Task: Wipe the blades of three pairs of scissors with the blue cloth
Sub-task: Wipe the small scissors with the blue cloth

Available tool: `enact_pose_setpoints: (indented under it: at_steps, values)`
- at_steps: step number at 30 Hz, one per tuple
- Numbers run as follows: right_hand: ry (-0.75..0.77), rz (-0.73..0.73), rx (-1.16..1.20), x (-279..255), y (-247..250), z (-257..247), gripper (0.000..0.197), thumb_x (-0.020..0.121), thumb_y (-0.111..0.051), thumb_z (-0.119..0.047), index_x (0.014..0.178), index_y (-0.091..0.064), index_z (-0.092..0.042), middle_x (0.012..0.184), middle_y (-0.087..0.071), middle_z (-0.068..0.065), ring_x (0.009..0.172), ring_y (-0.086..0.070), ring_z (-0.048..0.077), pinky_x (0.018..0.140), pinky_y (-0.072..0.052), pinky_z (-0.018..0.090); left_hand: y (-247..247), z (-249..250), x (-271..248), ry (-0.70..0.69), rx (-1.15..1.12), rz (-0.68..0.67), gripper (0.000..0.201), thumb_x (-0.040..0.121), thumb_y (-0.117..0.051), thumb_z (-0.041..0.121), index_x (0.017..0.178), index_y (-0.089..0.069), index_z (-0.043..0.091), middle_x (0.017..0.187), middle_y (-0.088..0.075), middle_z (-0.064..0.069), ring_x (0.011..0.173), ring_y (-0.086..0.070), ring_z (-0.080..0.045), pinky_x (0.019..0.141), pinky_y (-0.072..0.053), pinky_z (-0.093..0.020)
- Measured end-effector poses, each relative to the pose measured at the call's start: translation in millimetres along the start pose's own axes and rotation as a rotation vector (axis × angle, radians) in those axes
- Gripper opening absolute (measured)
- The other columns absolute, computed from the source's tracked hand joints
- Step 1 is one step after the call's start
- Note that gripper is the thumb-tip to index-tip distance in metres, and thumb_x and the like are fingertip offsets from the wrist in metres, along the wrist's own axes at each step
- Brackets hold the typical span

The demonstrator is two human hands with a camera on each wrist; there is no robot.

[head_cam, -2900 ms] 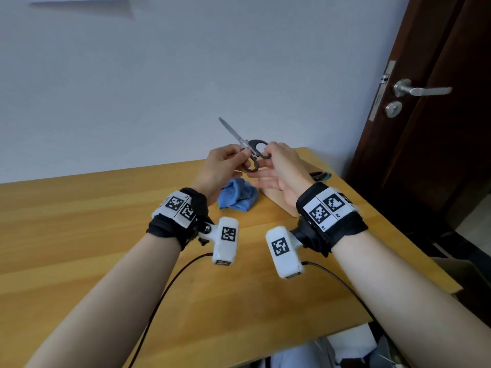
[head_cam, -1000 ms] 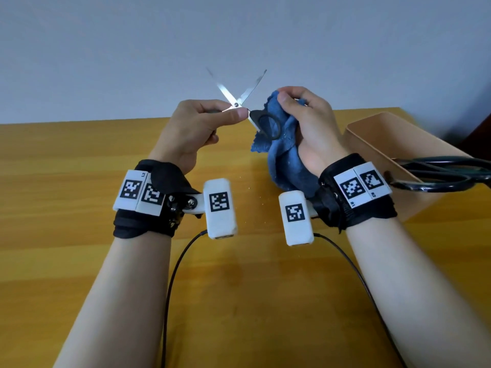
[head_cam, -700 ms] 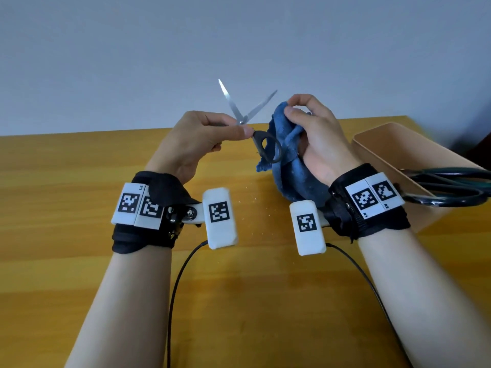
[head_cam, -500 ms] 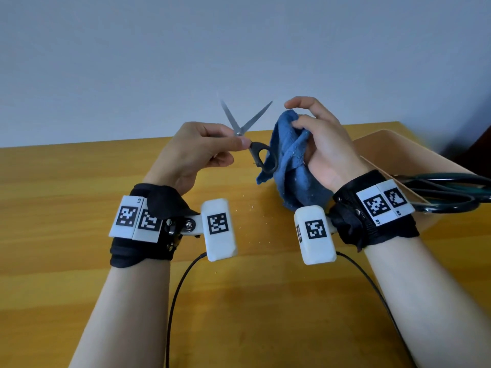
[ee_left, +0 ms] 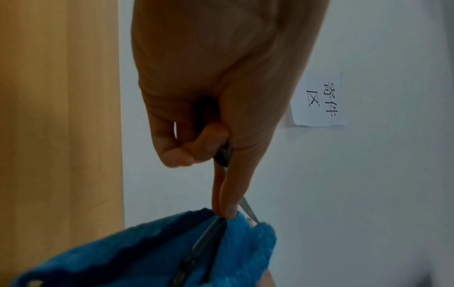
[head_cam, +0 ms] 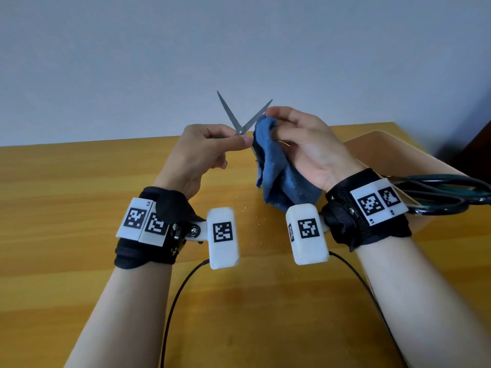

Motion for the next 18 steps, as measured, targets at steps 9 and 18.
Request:
enact_pose_setpoints:
  at_steps: [9, 18]
  values:
    - [-0.002, 0.034, -0.073, -2, 0, -5, 0.033, 0.08, -0.076, 0.001, 0.107, -0.057, -0.002, 0.1, -0.069, 0.019, 0.087, -0.068, 0.03, 0.074, -0.059, 0.035, -22, 5, 7, -0.041, 0.037, -0.027, 0.027, 0.087, -0.073, 0.008, 0.064, -0.075, 0.022, 0.066, -0.065, 0.003, 0.049, -0.037, -0.011, 0.065, -0.038, -0.034]
    - [0.051, 0.152, -0.057, -1, 19, -16, 0.025, 0.084, -0.069, 0.005, 0.103, -0.056, -0.006, 0.083, -0.067, 0.01, 0.069, -0.068, 0.017, 0.062, -0.056, 0.028, -32, 10, 17, -0.068, 0.04, -0.036, 0.01, 0.086, -0.076, 0.012, 0.076, -0.075, 0.009, 0.079, -0.065, -0.01, 0.05, -0.038, -0.011, 0.062, -0.038, -0.032]
Point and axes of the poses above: each hand's wrist, its own x-axis towards the middle knuckle, its own y-axis out of the back of the hand, z = x × y, the point moved 9 cm from there along x, towards the middle knuckle
